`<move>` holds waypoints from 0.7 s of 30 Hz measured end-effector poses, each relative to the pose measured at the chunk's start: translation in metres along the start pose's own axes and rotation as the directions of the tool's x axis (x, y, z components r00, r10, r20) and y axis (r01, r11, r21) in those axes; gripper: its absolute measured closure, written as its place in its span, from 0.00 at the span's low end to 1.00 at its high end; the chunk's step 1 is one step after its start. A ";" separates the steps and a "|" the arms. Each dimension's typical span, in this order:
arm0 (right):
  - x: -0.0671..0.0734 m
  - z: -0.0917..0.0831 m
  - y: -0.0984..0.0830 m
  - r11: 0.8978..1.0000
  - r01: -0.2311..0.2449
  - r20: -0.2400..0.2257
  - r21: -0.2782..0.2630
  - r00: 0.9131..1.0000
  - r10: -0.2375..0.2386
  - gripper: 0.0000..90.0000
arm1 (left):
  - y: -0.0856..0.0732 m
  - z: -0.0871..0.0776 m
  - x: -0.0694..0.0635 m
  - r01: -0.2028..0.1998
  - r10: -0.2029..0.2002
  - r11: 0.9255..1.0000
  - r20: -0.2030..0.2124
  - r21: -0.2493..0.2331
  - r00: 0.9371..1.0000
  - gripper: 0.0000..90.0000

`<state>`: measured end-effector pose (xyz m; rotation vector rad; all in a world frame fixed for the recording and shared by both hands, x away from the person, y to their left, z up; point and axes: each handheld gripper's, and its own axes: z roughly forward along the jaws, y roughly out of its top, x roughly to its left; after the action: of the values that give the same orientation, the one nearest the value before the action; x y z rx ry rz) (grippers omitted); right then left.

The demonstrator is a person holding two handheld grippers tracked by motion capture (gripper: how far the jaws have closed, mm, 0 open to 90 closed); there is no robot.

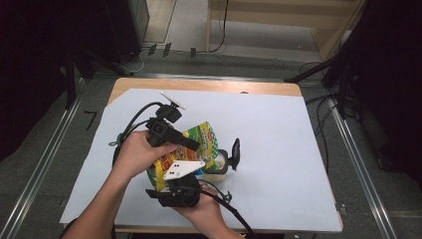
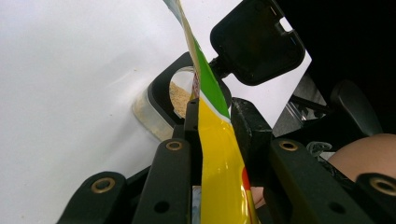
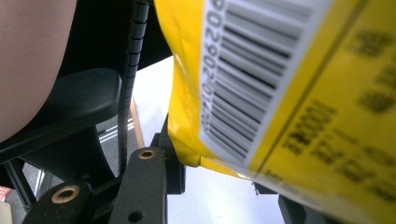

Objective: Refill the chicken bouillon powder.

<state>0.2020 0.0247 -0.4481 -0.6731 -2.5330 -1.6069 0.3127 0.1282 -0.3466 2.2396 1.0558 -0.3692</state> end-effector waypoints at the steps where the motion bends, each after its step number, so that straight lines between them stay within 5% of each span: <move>1: 0.000 0.000 0.000 1.000 0.000 0.000 0.000 1.000 0.000 0.72 | 0.000 0.000 0.000 0.000 0.000 1.000 0.000 0.000 1.000 0.86; 12: 0.002 0.000 0.000 0.999 0.043 0.020 -0.003 0.999 -0.043 0.73 | 0.000 -0.002 0.000 0.002 -0.002 1.000 0.005 -0.007 1.000 0.86; 21: 0.003 -0.001 0.000 1.000 0.028 0.018 -0.015 0.999 -0.027 0.74 | 0.000 -0.004 -0.002 0.000 0.000 1.000 -0.007 -0.020 1.000 0.86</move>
<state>0.1998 0.0252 -0.4467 -0.6602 -2.5561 -1.6381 0.3108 0.1296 -0.3423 2.2247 1.0590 -0.3492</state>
